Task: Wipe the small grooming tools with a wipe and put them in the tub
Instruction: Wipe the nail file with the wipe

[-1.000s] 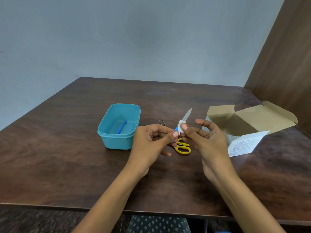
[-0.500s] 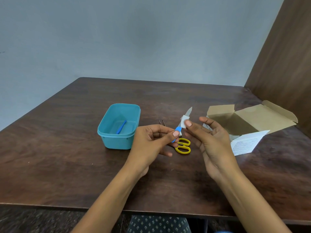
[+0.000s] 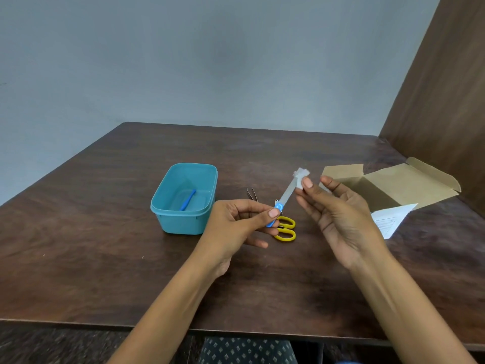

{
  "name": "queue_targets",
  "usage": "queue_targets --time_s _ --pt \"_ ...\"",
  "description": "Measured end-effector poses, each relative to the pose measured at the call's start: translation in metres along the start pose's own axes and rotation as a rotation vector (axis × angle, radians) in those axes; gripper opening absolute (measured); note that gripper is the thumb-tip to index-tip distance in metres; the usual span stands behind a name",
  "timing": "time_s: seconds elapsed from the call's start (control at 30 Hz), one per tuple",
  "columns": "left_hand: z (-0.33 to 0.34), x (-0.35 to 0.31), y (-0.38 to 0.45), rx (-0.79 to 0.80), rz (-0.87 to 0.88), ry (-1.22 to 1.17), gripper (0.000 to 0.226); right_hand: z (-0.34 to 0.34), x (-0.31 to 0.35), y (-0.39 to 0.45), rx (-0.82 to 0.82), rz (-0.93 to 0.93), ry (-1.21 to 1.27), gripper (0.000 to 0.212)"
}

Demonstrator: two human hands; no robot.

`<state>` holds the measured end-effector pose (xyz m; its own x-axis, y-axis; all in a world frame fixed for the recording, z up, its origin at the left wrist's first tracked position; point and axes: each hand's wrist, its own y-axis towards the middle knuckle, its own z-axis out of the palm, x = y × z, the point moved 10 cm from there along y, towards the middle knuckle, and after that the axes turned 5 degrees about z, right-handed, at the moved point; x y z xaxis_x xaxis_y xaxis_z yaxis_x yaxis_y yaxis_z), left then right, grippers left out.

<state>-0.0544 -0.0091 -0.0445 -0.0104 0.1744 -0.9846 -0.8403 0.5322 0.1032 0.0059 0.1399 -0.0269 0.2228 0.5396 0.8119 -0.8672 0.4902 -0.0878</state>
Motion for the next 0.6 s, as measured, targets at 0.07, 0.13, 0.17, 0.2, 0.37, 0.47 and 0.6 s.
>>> queue_targets --time_s 0.07,0.13,0.17,0.2,0.37,0.47,0.6 --pt "0.000 0.000 0.001 -0.008 0.006 0.008 0.011 0.000 0.008 0.000 0.005 -0.035 0.012 0.038" --pt "-0.002 -0.001 0.001 -0.024 0.021 0.017 0.010 -0.003 0.019 -0.001 -0.026 -0.121 -0.005 0.036" --pt "-0.003 -0.001 0.001 -0.035 0.026 0.023 0.010 -0.005 0.028 -0.003 -0.052 -0.208 -0.057 0.034" --pt "-0.004 -0.001 0.001 -0.046 0.030 0.029 0.009 -0.006 0.039 -0.008 -0.080 -0.324 -0.150 0.033" --pt "-0.004 -0.003 0.002 -0.063 0.058 0.047 0.005 0.036 0.058 -0.054 -0.016 -0.986 -0.932 0.009" --pt "-0.004 -0.004 0.002 -0.069 0.081 0.076 0.006 0.052 0.037 -0.061 0.074 -1.137 -1.225 0.005" --pt "-0.006 -0.004 0.003 -0.076 0.115 0.128 0.006 0.058 0.024 -0.059 0.118 -1.166 -1.347 0.003"
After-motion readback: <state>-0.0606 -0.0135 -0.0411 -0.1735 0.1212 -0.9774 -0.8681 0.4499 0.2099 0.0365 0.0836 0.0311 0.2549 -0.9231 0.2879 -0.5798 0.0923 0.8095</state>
